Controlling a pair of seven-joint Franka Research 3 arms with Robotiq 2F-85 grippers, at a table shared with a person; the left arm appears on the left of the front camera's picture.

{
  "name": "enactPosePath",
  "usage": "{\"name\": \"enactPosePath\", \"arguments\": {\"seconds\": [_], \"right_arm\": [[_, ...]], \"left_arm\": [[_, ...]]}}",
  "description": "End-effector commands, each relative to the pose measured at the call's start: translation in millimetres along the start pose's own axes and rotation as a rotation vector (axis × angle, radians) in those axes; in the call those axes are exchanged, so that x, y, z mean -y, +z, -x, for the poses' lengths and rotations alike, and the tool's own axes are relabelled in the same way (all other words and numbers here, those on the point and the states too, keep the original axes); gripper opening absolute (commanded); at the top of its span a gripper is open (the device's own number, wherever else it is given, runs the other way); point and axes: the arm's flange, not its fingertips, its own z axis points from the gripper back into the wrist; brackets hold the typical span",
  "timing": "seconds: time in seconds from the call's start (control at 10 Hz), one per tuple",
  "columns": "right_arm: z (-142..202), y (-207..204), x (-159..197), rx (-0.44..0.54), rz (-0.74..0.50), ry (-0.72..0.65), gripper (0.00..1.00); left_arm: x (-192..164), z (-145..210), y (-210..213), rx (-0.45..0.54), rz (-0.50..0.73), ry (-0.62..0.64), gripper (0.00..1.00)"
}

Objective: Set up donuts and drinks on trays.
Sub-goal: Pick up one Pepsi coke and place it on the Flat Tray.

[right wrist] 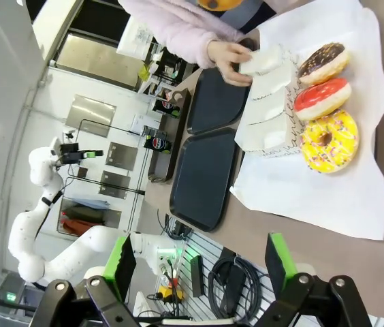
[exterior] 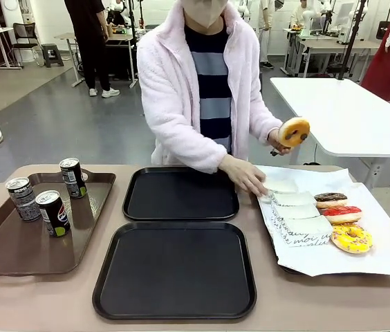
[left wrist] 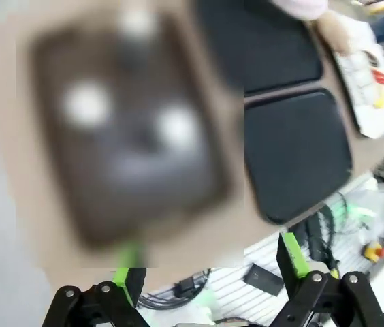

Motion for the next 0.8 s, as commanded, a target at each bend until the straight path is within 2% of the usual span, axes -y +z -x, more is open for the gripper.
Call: {"name": "enactPosePath", "arguments": {"seconds": [0.0, 0.2, 0.3, 0.4, 0.7], "right_arm": [[0, 0, 1, 0.005, -0.015, 0.01, 1.0], [0, 0, 1, 0.005, -0.015, 0.01, 1.0], [0, 0, 1, 0.005, -0.015, 0.01, 1.0], [0, 0, 1, 0.005, -0.015, 0.01, 1.0], [0, 0, 1, 0.005, -0.015, 0.01, 1.0]], "left_arm": [[7, -18, -38, -0.041, -0.194, 0.019, 1.0], [3, -33, -54, -0.012, -0.285, 0.008, 1.0], [-2, -30, -54, -0.01, -0.215, -0.002, 1.0], [12, -23, -49, -0.004, -0.236, -0.022, 1.0], [12, -23, -49, -0.004, -0.236, -0.022, 1.0]]}}
